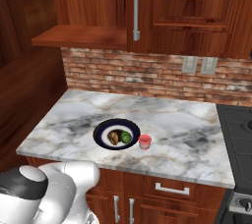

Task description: Pick the avocado and bread from the counter and place them on the plate. Then pick the jam from the cabinet and place it next to the plate. Lastly close the cabinet door.

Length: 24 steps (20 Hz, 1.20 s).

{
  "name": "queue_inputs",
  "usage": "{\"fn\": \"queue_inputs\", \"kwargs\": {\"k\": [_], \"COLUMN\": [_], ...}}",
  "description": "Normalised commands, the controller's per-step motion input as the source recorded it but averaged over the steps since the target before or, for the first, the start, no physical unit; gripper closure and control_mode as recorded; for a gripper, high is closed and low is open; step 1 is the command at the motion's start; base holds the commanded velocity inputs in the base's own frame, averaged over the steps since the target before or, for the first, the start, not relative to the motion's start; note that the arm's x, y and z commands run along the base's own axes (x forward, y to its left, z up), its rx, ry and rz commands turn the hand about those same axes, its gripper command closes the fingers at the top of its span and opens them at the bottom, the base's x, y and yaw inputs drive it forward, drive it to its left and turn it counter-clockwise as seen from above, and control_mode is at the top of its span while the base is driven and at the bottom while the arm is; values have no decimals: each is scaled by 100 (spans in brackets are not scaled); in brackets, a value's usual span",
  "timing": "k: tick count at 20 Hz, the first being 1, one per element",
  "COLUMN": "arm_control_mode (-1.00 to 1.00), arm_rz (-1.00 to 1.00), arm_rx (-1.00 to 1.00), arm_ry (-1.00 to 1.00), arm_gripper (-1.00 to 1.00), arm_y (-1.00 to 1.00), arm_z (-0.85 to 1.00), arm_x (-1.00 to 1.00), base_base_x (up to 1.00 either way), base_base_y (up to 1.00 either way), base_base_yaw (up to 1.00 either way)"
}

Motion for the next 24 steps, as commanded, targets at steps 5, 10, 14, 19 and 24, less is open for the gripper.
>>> {"fn": "queue_inputs", "kwargs": {"k": [5,10,14,19,24], "arm_control_mode": [-100,-100,-100,-100,-100], "arm_rz": [0,0,1,1,0], "arm_rx": [0,0,0,1,5], "arm_ry": [0,0,0,0,0], "arm_gripper": [-100,-100,-100,-100,-100], "arm_y": [-69,-78,-66,-81,-83], "arm_z": [24,9,0,9,34], "arm_x": [-6,2,23,34,60], "base_base_x": [0,0,0,0,0], "base_base_y": [0,0,0,0,0], "base_base_yaw": [0,0,0,0,0]}}
